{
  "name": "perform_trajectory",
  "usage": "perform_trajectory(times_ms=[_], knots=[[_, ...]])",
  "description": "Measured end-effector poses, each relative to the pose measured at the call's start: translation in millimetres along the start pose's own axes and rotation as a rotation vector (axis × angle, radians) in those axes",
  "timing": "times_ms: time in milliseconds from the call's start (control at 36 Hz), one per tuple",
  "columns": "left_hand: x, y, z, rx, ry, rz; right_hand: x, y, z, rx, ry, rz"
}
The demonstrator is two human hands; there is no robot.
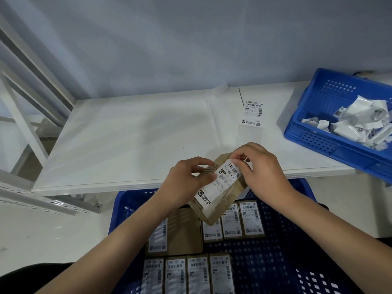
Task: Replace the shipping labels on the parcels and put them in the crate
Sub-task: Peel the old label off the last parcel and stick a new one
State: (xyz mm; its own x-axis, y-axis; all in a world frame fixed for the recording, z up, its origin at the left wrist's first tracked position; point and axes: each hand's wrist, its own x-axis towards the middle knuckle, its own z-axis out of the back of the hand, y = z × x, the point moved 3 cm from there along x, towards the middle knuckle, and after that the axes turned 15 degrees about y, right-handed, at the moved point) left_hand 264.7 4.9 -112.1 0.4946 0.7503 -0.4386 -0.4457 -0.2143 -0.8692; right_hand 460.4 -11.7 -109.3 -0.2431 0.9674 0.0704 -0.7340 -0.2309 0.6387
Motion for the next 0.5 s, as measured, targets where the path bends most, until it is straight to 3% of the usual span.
perform_trajectory(times_ms=[500], knots=[[2.7, 5.1, 2.3, 0.056, -0.041, 0.012, -4.3, 8.6, -2.7, -0.024, 0.055, 0.011]])
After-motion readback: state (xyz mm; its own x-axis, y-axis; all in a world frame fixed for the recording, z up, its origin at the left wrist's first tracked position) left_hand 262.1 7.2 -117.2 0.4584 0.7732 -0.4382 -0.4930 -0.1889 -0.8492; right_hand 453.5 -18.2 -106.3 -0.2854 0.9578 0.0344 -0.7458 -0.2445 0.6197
